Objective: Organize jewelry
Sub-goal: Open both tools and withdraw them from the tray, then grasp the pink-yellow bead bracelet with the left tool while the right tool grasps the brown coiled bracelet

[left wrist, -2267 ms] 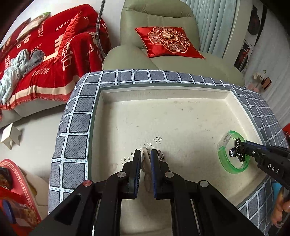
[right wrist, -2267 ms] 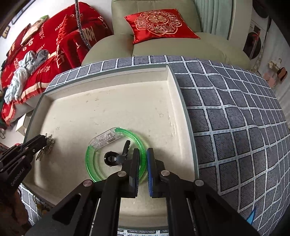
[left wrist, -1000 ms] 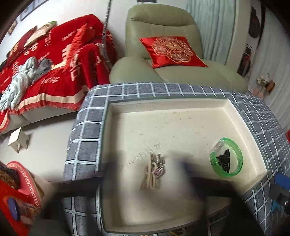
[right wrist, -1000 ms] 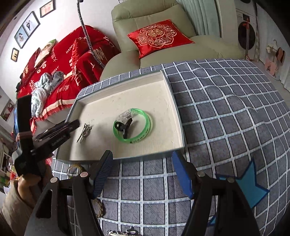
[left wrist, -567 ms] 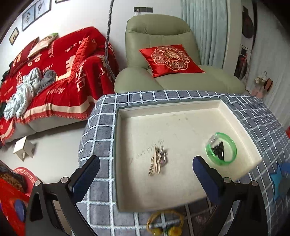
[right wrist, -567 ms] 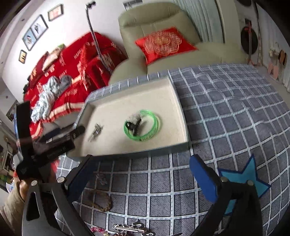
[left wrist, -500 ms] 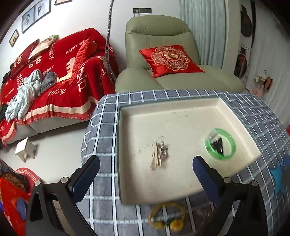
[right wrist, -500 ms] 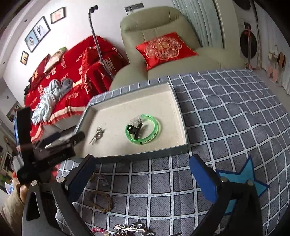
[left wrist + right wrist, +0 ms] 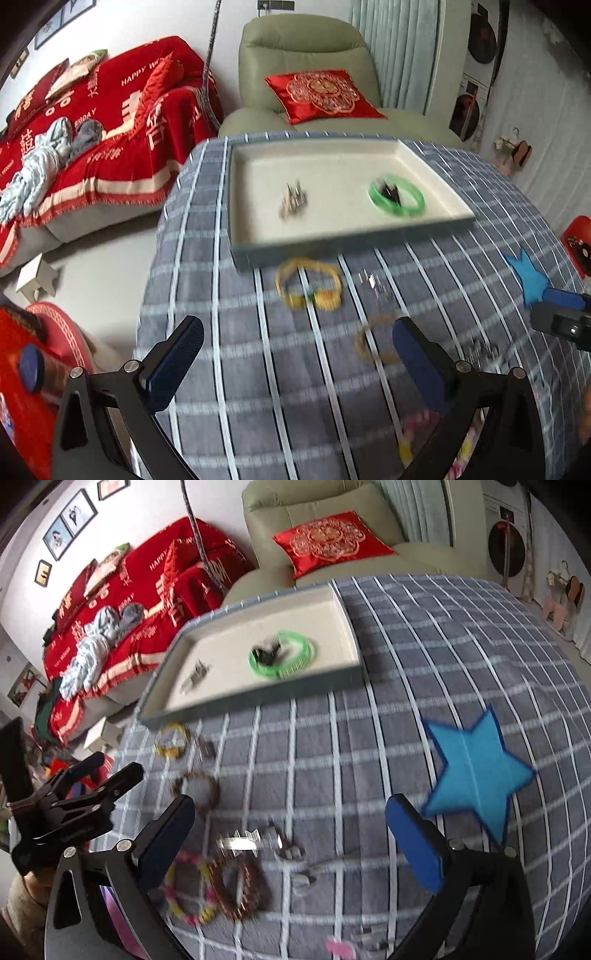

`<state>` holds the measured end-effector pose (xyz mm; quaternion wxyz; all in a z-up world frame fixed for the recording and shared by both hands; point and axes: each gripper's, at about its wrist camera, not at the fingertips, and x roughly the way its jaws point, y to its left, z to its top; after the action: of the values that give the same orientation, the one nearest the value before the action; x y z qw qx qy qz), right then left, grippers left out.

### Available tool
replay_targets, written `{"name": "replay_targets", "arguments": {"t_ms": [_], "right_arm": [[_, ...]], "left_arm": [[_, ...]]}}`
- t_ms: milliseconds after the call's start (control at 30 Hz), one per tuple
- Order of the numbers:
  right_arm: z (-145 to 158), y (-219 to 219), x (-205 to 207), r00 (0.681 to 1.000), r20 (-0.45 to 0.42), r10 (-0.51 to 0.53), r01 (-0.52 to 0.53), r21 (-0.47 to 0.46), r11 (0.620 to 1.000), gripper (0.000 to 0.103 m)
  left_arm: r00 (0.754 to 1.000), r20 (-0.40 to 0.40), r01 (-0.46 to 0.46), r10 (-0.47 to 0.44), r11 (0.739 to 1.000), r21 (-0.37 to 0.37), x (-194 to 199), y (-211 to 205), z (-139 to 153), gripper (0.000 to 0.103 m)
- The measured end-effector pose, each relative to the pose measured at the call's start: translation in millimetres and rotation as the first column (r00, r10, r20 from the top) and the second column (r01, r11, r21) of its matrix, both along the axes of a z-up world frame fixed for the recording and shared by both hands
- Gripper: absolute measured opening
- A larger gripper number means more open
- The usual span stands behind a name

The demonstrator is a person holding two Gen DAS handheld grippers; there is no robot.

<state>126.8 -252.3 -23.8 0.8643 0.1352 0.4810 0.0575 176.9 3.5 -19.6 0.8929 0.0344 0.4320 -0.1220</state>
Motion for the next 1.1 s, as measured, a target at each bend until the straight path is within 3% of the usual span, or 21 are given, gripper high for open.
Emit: {"name": "replay_targets", "arguments": {"t_ms": [333, 467, 600, 900, 1033, 1100], "right_arm": [[-15.9, 15.8, -36.9, 0.998, -0.05, 0.029, -0.031, -0.042, 0.999, 0.102], [-19.5, 24.2, -42.2, 0.997, -0.057, 0.052, -0.056, -0.068, 0.996, 0.092], [-26.5, 31.1, -42.1, 0.994, -0.081, 0.074, -0.08, -0.08, 0.994, 0.075], [-36.2, 47.4, -39.5, 0.985, -0.101, 0.137, -0.153, -0.175, 0.973, 0.063], [-38.5, 57.0, -40.8, 0.98, -0.099, 0.172, -0.194, -0.286, 0.939, 0.055], [-38.4, 57.7, -42.1, 0.977, -0.096, 0.188, -0.208, -0.291, 0.934, 0.052]], "left_arm": [[0.995, -0.095, 0.009, -0.011, 1.0, -0.022, -56.0, -8.2, -24.7, 0.103], [0.993, -0.116, 0.016, -0.017, 1.0, -0.006, -65.3, -10.1, -32.6, 0.103], [0.992, -0.124, 0.018, -0.018, 1.0, 0.002, -69.9, -10.2, -34.8, 0.103], [0.99, -0.139, 0.037, -0.031, 0.999, 0.036, -70.7, -16.5, -41.4, 0.103], [0.988, -0.148, 0.044, -0.036, 0.998, 0.055, -69.4, -23.5, -45.5, 0.103], [0.989, -0.145, 0.051, -0.041, 0.996, 0.069, -69.3, -27.9, -46.9, 0.103]]}}
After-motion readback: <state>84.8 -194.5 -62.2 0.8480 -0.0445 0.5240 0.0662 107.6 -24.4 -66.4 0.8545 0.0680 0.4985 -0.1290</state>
